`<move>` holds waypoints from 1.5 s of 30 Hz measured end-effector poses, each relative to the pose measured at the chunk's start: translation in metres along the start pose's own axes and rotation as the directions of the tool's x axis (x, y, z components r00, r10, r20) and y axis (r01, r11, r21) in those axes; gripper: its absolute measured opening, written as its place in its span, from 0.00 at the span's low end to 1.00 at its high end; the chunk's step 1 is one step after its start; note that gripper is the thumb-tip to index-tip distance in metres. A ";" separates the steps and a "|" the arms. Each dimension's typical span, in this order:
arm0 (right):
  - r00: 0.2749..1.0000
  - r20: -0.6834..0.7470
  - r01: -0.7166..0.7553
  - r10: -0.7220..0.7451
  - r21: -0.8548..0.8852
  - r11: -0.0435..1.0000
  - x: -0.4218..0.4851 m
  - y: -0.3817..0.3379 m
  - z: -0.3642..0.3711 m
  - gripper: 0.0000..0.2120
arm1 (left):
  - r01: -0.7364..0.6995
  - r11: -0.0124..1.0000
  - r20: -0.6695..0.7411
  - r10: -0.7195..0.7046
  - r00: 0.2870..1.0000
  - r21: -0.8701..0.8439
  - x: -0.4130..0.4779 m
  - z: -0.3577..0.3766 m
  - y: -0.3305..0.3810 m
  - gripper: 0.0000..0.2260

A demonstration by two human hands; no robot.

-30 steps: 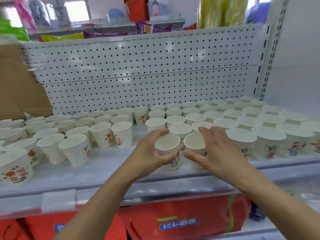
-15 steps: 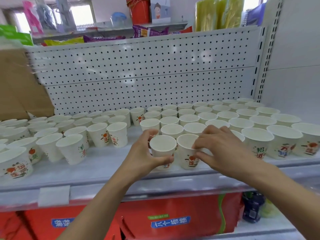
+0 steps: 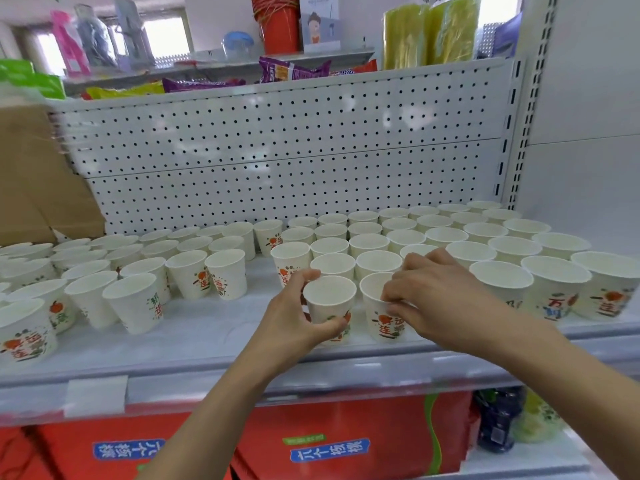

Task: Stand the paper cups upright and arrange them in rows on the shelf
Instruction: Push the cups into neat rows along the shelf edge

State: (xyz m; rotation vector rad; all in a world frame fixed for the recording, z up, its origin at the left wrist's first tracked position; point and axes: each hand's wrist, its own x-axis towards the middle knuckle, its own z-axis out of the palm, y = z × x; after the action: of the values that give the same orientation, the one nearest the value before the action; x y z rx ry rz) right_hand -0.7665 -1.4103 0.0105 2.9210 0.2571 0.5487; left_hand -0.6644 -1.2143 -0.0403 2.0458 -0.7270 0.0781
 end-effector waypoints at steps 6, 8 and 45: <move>0.999 -0.024 0.026 -0.026 0.008 1.000 0.000 0.001 -0.004 0.14 | -0.018 1.000 0.000 0.018 1.000 0.000 -0.002 0.004 0.005 0.37; 0.996 -0.089 0.019 -0.015 0.041 0.999 0.000 0.001 -0.004 0.14 | -0.041 0.999 -0.020 0.041 0.999 0.003 -0.006 0.003 0.006 0.38; 0.993 0.072 -0.103 0.089 0.226 0.969 0.155 -0.124 -0.001 0.03 | -0.244 0.911 -0.115 0.296 0.948 0.331 -0.010 -0.196 -0.118 0.10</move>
State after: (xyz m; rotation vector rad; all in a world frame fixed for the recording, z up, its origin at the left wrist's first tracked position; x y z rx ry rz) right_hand -0.6422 -1.2591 0.0418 3.1827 0.1821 0.4698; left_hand -0.5674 -1.0079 -0.0228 2.1897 -0.9387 0.5474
